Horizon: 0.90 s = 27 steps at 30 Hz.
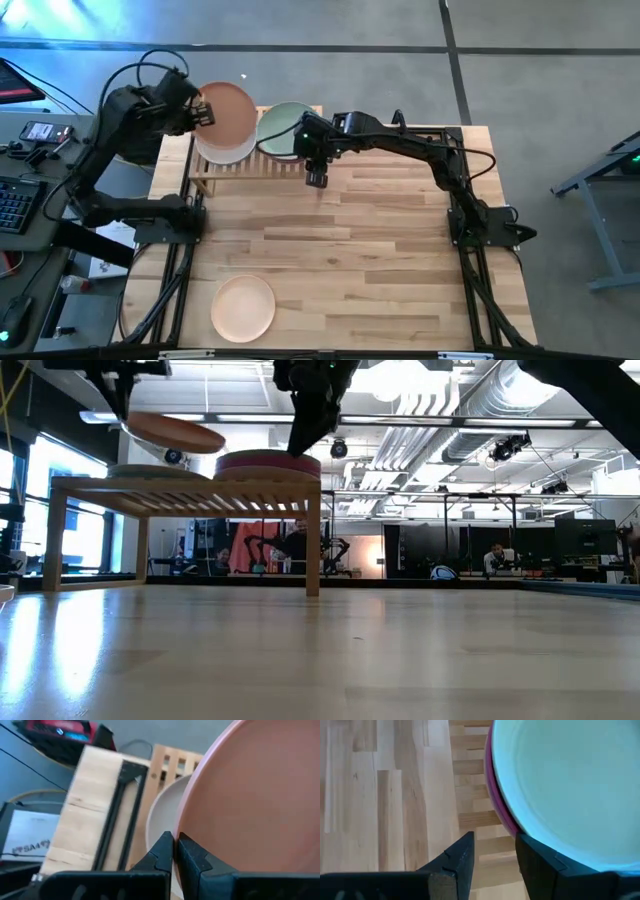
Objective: Place and stack plates onto a shelf
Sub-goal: Stack the brown plate on top of the gray plate on the shelf
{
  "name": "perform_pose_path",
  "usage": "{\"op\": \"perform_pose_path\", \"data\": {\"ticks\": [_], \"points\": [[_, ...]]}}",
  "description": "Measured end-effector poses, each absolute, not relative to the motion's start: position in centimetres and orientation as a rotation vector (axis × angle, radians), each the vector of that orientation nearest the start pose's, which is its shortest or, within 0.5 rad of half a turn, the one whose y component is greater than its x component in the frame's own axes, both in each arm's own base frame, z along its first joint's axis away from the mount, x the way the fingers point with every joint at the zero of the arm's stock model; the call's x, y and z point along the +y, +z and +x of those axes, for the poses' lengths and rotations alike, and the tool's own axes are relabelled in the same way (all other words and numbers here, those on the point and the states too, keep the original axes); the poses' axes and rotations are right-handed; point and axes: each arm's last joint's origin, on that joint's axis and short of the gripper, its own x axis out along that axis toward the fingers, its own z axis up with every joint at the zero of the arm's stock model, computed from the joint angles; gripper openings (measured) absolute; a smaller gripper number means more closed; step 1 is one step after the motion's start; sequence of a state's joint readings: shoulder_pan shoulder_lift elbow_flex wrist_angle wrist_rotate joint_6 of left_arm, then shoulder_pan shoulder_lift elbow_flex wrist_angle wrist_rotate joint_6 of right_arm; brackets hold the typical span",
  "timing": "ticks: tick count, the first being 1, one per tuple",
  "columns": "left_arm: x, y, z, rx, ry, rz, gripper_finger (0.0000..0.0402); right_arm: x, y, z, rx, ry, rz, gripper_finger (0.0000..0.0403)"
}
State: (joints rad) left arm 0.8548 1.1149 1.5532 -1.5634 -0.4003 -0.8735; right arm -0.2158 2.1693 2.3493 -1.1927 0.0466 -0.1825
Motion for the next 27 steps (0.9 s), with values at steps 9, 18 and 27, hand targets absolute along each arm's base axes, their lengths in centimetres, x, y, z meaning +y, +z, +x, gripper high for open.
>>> {"op": "perform_pose_path", "data": {"ticks": [9, 18, 27], "points": [[13.2, 40.4, 8.9, 0.703, 1.577, -0.985, 0.0003, -9.4, 33.8, 43.3, 1.107, -0.140, 0.012, 0.0135], [13.8, 40.2, 8.9, 0.719, 1.549, -1.036, 0.0003, -7.5, 33.5, 43.0, 1.173, -0.110, 0.021, 0.0135], [14.1, 40.2, 8.3, 0.728, 1.552, -1.045, 0.0003, -6.0, 33.5, 43.2, 1.176, -0.074, -0.009, 0.0135]]}}
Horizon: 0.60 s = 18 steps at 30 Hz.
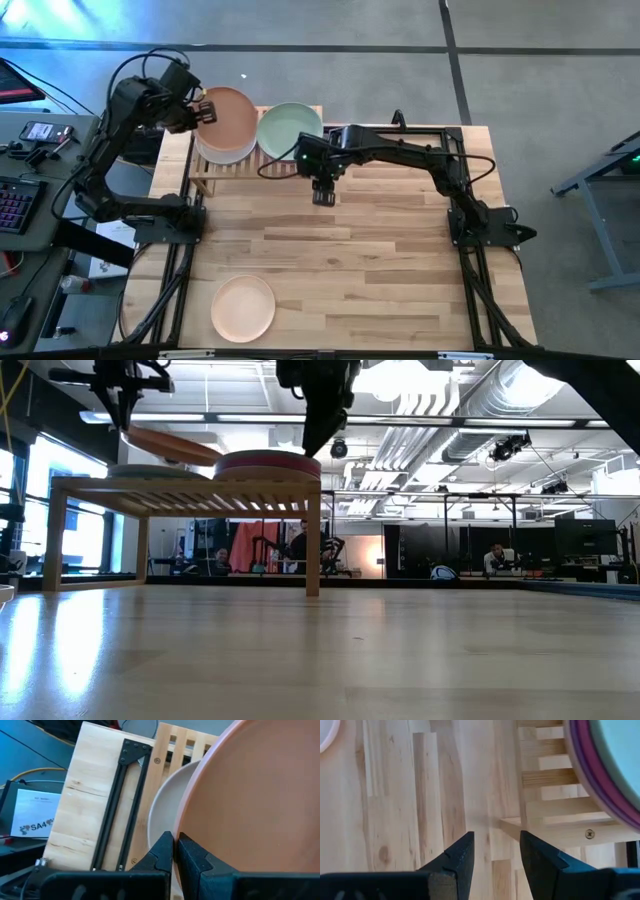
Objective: Place and stack plates onto a shelf
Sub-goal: Stack the brown plate on top of the gray plate on the shelf
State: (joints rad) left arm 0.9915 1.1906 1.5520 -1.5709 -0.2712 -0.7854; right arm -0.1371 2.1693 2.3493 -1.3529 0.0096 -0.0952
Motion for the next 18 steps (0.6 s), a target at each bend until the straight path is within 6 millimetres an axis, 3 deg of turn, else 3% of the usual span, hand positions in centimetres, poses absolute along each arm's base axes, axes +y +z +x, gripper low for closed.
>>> {"op": "perform_pose_path", "data": {"ticks": [12, 18], "points": [[14.8, 40.0, 7.7, 0.747, 1.549, -1.065, 0.0003, -6.0, 33.5, 43.2, 1.176, -0.073, -0.012, 0.0135], [15.0, 38.0, 8.0, 0.842, 1.512, -1.107, 0.0003, -6.0, 33.5, 43.2, 1.183, -0.074, -0.008, 0.0135]]}}
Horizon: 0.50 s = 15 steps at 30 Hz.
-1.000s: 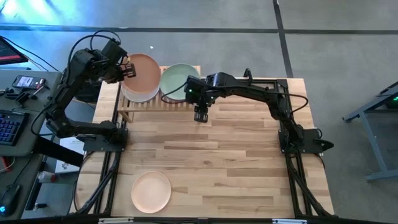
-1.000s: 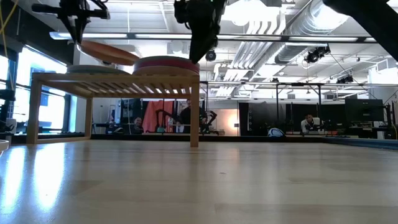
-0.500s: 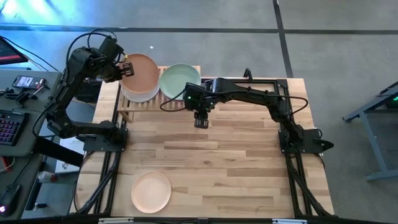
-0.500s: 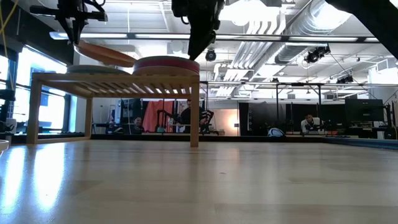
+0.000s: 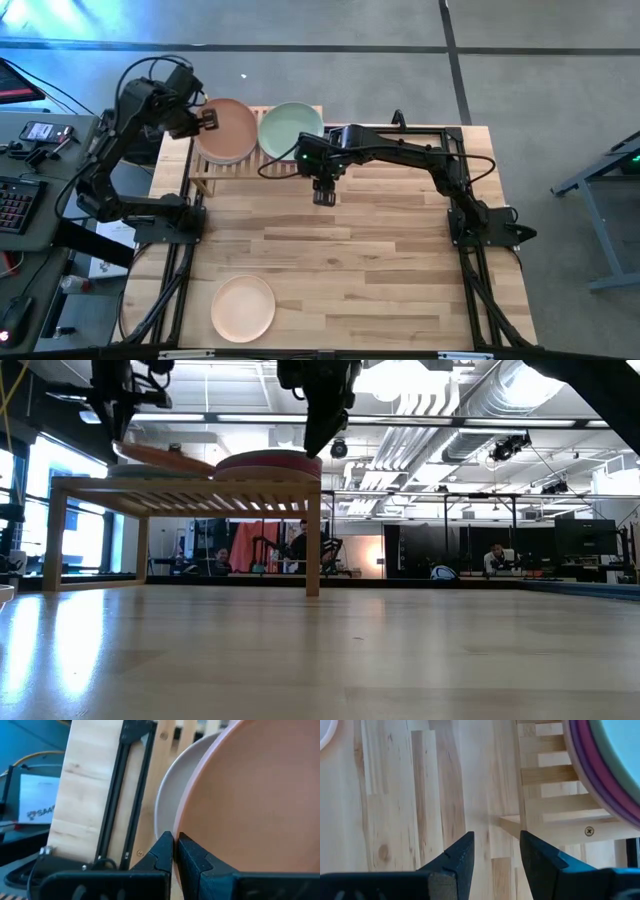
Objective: Place and stack plates onto a shelf
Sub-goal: Stack the brown plate on top of the gray plate on the shelf
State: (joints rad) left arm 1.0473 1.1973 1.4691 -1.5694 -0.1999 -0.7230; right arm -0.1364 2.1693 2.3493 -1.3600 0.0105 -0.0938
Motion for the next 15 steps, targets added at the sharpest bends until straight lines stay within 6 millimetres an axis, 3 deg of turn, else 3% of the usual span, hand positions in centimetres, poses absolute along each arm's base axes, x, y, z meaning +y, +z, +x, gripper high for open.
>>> {"op": "perform_pose_path", "data": {"ticks": [6, 15], "points": [[15.1, 36.5, 8.0, 0.896, 1.528, -1.136, 0.0003, -5.9, 33.5, 43.1, 1.196, -0.077, -0.001, 0.0135], [15.1, 36.1, 8.0, 0.927, 1.521, -1.125, 0.0008, -5.9, 33.5, 43.1, 1.195, -0.076, -0.002, 0.0135]]}}
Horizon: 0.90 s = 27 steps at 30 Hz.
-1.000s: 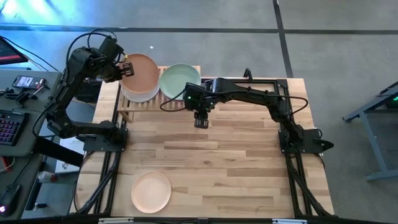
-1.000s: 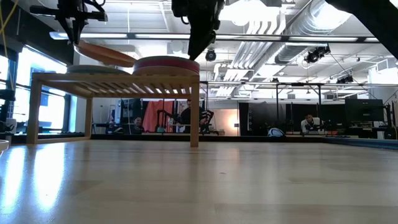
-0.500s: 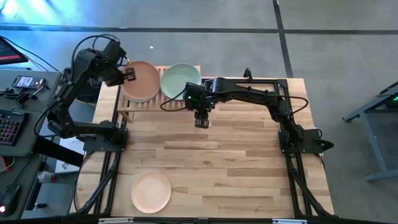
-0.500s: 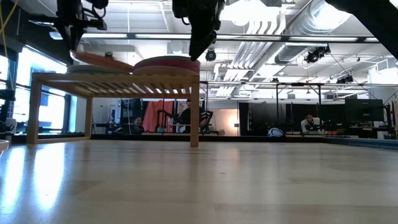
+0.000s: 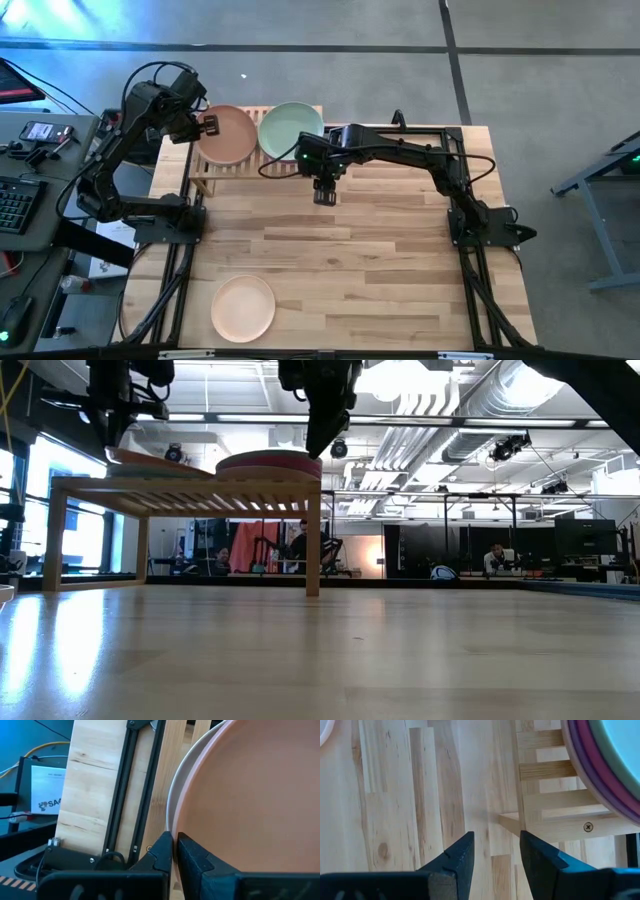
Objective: Place and stack plates onto a shelf
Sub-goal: Stack the brown plate on top of the gray plate on the shelf
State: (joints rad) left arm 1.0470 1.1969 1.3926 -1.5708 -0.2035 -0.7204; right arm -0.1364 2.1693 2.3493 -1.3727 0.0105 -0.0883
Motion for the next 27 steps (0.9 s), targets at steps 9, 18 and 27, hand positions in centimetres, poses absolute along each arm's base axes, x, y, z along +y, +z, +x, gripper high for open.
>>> {"op": "perform_pose_path", "data": {"ticks": [9, 18, 27], "points": [[15.08, 36.14, 8.04, 0.929, 1.521, -1.124, 0.0040, -5.94, 33.47, 43.07, 1.195, -0.077, -0.001, 0.0135], [15.04, 36.12, 8.12, 0.926, 1.490, -1.151, 0.0072, -5.94, 33.47, 43.07, 1.196, -0.071, -0.011, 0.0135], [14.80, 36.11, 8.74, 0.925, 1.386, -1.194, 0.0063, -5.94, 33.47, 43.07, 1.196, -0.067, -0.017, 0.0135]]}}
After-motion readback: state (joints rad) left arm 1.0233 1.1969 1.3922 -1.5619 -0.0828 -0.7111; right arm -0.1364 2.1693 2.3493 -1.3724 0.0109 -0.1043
